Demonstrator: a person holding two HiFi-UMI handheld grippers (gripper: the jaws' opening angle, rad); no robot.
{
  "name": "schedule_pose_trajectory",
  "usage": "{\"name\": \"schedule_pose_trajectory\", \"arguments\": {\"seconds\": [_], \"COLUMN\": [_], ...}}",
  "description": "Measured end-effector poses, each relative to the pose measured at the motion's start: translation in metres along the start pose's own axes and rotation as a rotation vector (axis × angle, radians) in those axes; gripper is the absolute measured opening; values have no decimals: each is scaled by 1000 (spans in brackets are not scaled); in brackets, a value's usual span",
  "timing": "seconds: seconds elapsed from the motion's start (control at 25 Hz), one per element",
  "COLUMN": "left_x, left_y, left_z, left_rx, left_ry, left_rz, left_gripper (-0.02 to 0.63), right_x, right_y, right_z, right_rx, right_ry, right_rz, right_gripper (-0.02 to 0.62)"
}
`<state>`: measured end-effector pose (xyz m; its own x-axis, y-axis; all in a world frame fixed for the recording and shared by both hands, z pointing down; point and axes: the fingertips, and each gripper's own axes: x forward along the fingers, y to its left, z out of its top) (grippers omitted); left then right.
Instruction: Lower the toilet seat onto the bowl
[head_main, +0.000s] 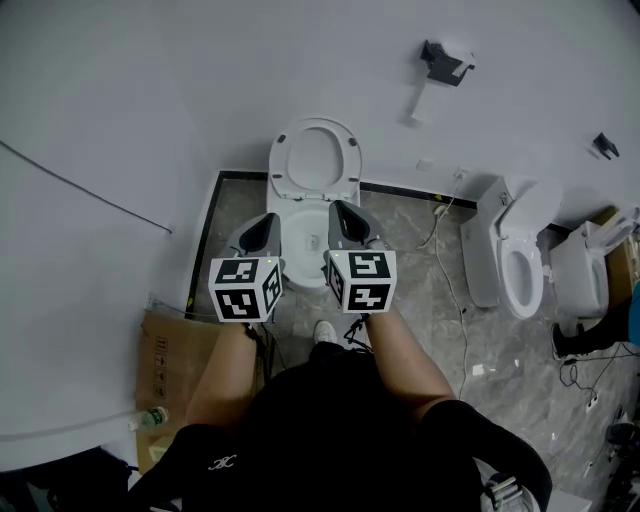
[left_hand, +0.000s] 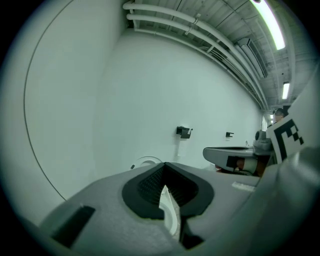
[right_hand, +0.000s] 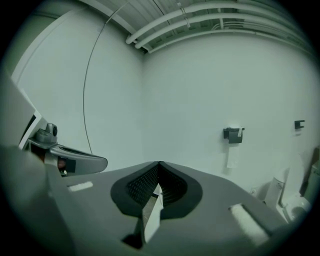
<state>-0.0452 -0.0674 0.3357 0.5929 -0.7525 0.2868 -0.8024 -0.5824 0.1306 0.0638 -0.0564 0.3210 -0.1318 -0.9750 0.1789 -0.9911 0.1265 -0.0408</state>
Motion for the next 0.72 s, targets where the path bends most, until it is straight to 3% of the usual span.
{"name": "schedule_pose_trajectory", "arguments": {"seconds": [0.36,0.72], "left_x": [91,150], "left_y": [9,25], "left_z": [19,21], "left_rx": [-23,-87], "left_ry": [27,59], "left_rz": [22,45], "left_gripper": [6,6], "right_x": [79,146], "right_y": [-60,-97], "right_z": [11,10], "right_rx": [-107,-225], "right_ry": [19,53], "right_rz": [-4,10], "right_gripper": [9,9]}}
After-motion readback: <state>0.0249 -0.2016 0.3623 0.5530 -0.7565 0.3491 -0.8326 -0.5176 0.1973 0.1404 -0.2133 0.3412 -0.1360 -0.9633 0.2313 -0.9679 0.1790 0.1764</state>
